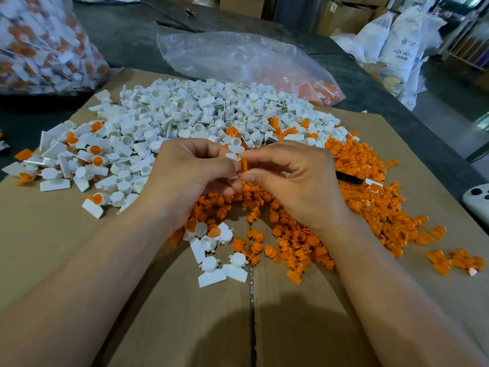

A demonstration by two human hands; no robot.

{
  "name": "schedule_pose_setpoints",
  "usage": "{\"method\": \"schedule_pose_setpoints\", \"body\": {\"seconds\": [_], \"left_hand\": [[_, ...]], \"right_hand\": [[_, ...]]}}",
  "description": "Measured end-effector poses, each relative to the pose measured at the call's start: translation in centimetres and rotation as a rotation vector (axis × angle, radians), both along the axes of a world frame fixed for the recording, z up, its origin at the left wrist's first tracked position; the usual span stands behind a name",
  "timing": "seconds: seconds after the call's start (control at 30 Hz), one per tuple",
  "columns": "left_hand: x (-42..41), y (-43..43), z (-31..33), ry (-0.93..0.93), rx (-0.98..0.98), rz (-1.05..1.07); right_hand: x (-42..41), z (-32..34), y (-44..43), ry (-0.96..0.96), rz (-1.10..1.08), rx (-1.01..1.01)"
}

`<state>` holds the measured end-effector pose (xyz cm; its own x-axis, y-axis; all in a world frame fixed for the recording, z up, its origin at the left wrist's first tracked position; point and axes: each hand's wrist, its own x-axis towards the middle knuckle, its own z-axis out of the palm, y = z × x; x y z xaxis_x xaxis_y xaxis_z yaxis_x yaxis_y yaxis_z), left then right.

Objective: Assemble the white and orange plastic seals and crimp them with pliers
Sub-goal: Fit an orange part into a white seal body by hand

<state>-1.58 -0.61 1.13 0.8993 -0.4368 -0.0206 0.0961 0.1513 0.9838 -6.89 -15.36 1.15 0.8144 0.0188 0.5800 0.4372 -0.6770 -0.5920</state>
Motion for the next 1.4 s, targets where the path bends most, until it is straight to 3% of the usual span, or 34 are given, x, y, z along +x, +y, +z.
{"method": "schedule_pose_setpoints", "body": {"seconds": [0.37, 0.6, 1.4], "left_hand": [[0.04, 0.14, 0.08, 0.019, -0.023, -0.013], [-0.02, 0.19, 0.18, 0.015, -0.039, -0.024], [-0.11, 0.05, 0.24, -0.027, 0.018, 0.001]], "right_hand": [[-0.1, 0.08, 0.05, 0.095, 0.015, 0.128], [-0.13, 0.18, 0.02, 0.031, 0.03, 0.077], [-0.08, 0.19, -0.16, 0.094, 0.031, 0.1]]}}
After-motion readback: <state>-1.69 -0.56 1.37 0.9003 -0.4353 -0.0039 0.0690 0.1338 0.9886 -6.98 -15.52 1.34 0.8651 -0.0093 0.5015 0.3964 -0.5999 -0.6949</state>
